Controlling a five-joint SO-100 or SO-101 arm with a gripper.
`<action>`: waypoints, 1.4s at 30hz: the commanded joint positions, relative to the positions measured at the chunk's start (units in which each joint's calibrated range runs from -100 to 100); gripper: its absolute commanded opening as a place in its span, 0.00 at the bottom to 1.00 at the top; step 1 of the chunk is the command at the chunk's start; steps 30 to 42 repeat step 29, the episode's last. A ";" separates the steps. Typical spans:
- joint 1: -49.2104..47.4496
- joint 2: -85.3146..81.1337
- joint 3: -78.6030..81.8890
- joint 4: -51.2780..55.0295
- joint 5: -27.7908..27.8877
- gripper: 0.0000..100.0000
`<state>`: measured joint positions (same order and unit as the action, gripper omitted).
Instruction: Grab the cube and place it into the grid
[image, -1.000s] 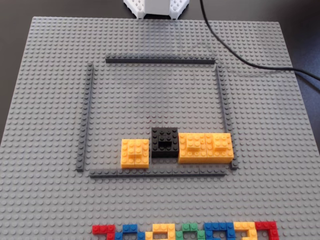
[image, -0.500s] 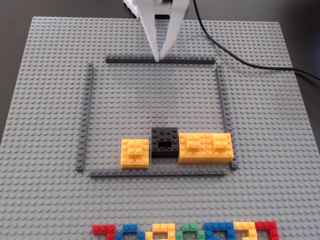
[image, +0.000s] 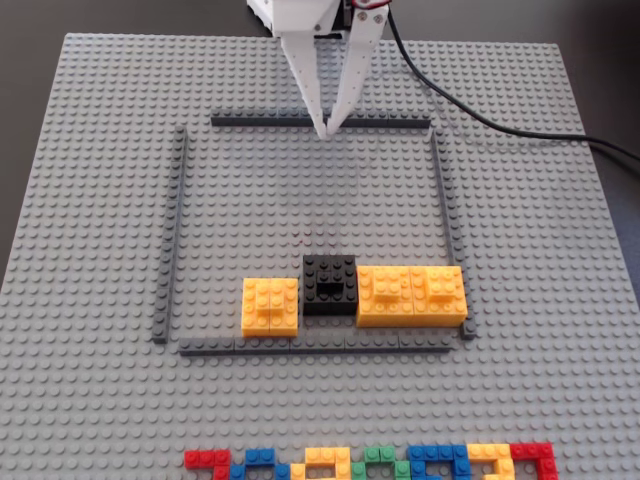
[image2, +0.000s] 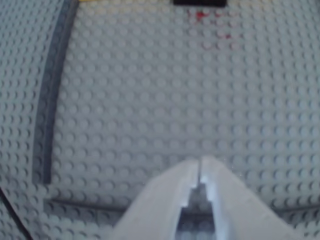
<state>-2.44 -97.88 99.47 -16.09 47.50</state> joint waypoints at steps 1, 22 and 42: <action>0.49 -2.12 0.53 1.24 -0.10 0.00; -0.47 -2.12 0.53 1.88 -1.47 0.00; -0.54 -2.12 0.53 1.88 -1.56 0.00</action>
